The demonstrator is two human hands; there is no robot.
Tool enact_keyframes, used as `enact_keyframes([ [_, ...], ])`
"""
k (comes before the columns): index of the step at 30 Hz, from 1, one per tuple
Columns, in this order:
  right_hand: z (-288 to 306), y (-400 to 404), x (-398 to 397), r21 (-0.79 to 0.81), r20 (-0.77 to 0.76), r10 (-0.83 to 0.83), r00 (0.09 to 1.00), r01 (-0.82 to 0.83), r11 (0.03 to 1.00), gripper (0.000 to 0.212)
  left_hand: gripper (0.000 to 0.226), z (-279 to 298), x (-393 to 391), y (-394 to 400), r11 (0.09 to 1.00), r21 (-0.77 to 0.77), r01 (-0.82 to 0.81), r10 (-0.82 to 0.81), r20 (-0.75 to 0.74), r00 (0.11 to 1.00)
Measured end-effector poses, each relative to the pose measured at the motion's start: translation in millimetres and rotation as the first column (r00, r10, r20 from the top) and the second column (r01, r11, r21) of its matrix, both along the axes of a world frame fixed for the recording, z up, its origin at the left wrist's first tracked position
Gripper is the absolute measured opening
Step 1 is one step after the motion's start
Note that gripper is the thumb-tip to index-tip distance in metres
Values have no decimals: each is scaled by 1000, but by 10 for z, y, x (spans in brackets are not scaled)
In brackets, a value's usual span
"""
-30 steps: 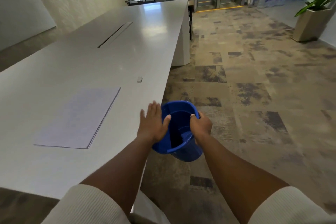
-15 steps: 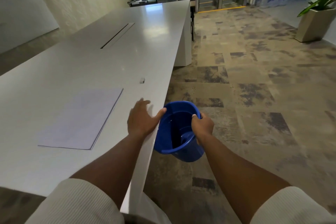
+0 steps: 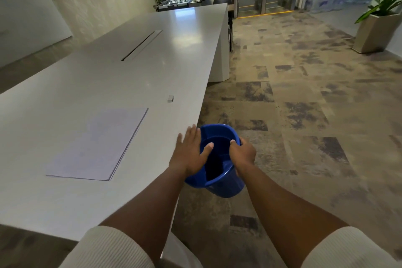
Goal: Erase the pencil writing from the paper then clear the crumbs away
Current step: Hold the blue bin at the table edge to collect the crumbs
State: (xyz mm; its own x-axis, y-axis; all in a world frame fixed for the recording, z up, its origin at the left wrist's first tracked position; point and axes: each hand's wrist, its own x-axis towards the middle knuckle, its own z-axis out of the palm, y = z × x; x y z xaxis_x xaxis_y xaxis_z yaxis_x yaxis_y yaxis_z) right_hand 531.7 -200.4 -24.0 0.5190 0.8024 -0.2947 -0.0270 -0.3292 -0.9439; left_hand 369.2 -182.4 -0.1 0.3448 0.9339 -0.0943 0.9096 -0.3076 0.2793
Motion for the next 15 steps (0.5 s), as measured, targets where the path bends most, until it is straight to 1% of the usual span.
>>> enact_keyframes([
  [2,1,-10,-9,4,3,1,1000,-1,1000,18,65,22,122,-36,995,-21,94,-90,143,986],
  [4,10,-17,-11,3,7,3,1000,-3,1000,18,55,58,223,-82,988,-65,137,-105,357,928],
  [5,17,-18,-16,3,6,6,1000,-6,1000,17,51,80,246,-99,991,-57,124,-87,440,894],
  [7,24,-21,-19,8,-2,8,1000,-8,1000,17,44,115,249,-111,999,39,32,-48,535,844],
  [8,31,-26,-18,9,-7,7,1000,-7,1000,17,42,122,226,-101,994,102,-27,-33,543,839],
  [10,48,-31,-9,9,-14,8,1000,-8,1000,16,44,121,138,-53,975,175,-136,34,487,873],
  [11,56,-31,-5,10,-18,10,1000,-10,1000,16,50,107,71,-25,969,163,-185,98,434,896],
  [13,72,-40,7,18,-28,12,1000,-12,1000,16,66,64,-71,23,961,73,-267,234,298,925],
  [14,78,-46,11,21,-31,13,999,-12,1000,16,71,33,-135,38,959,39,-281,267,218,939],
  [15,83,-53,18,23,-33,13,999,-12,1000,16,74,-2,-181,40,962,28,-270,265,129,956],
])
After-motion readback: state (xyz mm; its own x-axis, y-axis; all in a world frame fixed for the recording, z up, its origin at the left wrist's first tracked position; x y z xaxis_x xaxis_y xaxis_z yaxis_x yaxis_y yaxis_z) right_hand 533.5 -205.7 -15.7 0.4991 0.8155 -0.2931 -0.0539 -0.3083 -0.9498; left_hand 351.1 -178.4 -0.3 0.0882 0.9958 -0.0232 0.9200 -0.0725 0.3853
